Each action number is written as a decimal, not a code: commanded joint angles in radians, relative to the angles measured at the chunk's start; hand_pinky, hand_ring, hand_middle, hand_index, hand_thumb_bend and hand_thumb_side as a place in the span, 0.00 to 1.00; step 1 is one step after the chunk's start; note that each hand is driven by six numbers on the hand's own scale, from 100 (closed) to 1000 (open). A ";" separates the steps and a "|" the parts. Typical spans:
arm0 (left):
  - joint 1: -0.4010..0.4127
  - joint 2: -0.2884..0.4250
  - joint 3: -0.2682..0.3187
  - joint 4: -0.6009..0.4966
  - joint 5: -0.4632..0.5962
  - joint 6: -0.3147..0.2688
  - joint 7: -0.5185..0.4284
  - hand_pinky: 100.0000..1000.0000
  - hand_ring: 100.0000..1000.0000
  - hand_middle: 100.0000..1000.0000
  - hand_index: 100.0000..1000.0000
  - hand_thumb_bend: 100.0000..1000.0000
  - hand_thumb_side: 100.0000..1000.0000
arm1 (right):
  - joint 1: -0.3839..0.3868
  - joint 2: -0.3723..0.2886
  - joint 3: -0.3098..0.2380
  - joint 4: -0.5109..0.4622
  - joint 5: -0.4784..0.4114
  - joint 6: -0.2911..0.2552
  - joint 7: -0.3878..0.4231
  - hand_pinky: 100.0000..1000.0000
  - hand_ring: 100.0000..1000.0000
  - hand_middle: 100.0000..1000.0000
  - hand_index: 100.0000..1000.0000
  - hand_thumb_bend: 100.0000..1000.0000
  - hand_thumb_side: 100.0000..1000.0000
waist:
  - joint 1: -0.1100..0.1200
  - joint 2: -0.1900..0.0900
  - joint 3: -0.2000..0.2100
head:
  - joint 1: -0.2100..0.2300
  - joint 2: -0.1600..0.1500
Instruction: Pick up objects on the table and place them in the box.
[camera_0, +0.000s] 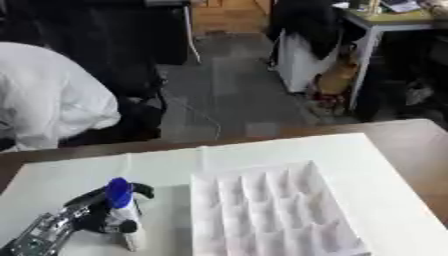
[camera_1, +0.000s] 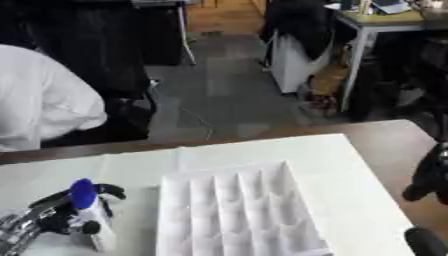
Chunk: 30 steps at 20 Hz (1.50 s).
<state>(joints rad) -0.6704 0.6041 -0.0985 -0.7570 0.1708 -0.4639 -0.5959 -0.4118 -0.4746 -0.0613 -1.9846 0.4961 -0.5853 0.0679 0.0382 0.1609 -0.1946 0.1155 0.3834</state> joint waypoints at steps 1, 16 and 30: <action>-0.014 0.012 0.005 0.003 0.054 0.050 0.068 0.42 0.20 0.59 0.69 0.73 0.47 | -0.018 -0.011 -0.004 -0.015 -0.004 -0.004 0.002 0.20 0.32 0.14 0.42 0.30 0.76 | -0.001 -0.016 -0.001 | 0.008 -0.012; -0.017 0.016 -0.018 -0.059 0.014 0.131 0.308 0.00 0.00 0.00 0.26 0.00 0.83 | -0.022 -0.011 -0.004 -0.015 -0.006 -0.005 0.002 0.20 0.32 0.14 0.42 0.29 0.76 | 0.000 -0.017 -0.003 | 0.007 -0.012; -0.062 0.082 -0.041 -0.229 0.091 0.113 0.427 0.00 0.00 0.00 0.25 0.00 0.80 | -0.010 -0.020 -0.009 -0.015 0.000 -0.002 -0.002 0.21 0.32 0.15 0.42 0.29 0.76 | 0.006 -0.031 0.011 | -0.001 -0.015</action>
<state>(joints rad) -0.7088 0.6417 -0.1400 -0.9497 0.2474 -0.3516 -0.1767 -0.4146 -0.4747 -0.0590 -1.9846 0.4960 -0.5889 0.0704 0.0442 0.1478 -0.1857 0.1181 0.3825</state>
